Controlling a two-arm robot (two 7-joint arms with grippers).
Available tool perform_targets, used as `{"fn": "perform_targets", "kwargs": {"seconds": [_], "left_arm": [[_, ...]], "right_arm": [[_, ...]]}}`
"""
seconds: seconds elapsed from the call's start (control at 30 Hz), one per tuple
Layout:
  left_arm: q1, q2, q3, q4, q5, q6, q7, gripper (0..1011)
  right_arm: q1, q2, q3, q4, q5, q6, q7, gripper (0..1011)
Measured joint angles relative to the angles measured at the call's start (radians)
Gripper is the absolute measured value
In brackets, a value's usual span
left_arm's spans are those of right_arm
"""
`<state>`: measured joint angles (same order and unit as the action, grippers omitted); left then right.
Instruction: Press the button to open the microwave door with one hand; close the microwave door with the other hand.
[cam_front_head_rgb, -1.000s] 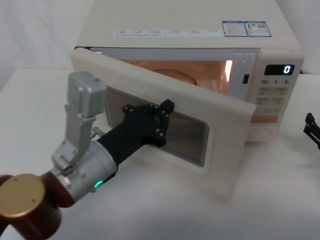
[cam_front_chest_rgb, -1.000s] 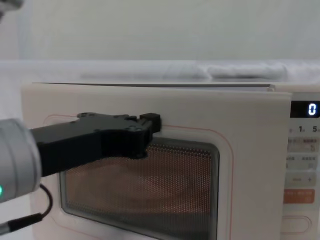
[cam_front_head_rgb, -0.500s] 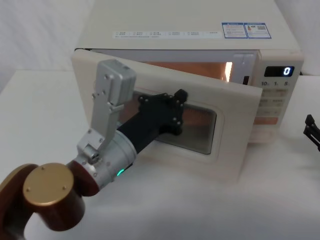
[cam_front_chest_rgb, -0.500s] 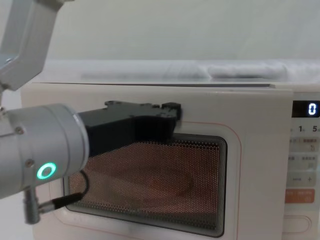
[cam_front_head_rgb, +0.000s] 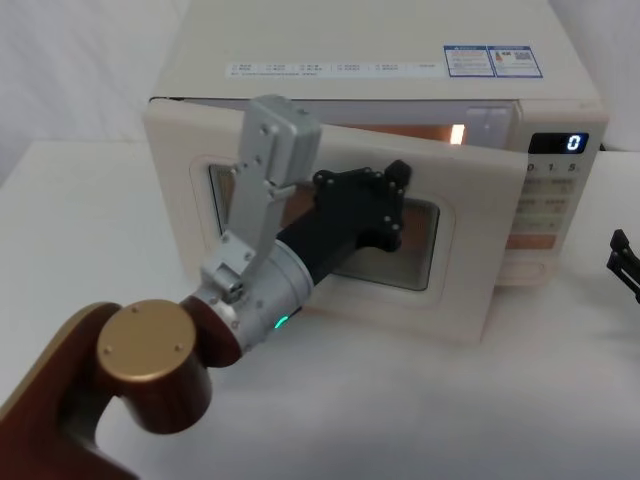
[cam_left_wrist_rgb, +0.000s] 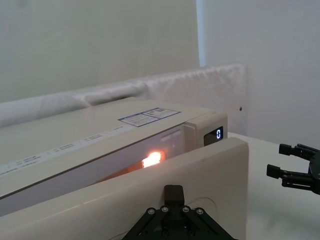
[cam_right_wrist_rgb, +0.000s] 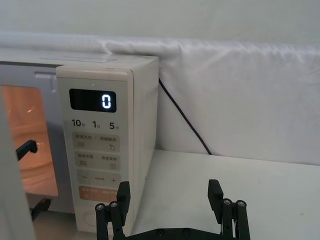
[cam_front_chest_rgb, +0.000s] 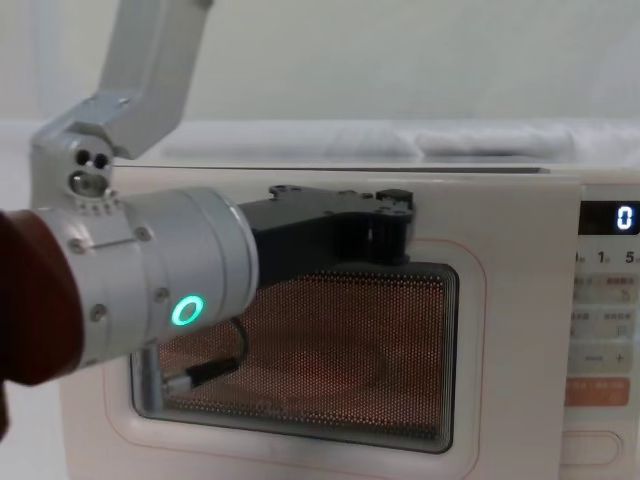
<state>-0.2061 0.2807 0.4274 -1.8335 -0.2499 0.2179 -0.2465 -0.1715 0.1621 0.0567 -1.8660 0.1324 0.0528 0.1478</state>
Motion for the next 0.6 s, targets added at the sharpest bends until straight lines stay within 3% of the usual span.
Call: {"fn": "perform_targets", "kwargs": {"seconds": [0.6], "left_arm": [[-0.088, -0.086, 0.011, 0.120, 0.066, 0.013, 0.005, 0]], "right_arm": [[0.000, 0.000, 0.000, 0.000, 0.000, 0.000, 0.000, 1002]]}}
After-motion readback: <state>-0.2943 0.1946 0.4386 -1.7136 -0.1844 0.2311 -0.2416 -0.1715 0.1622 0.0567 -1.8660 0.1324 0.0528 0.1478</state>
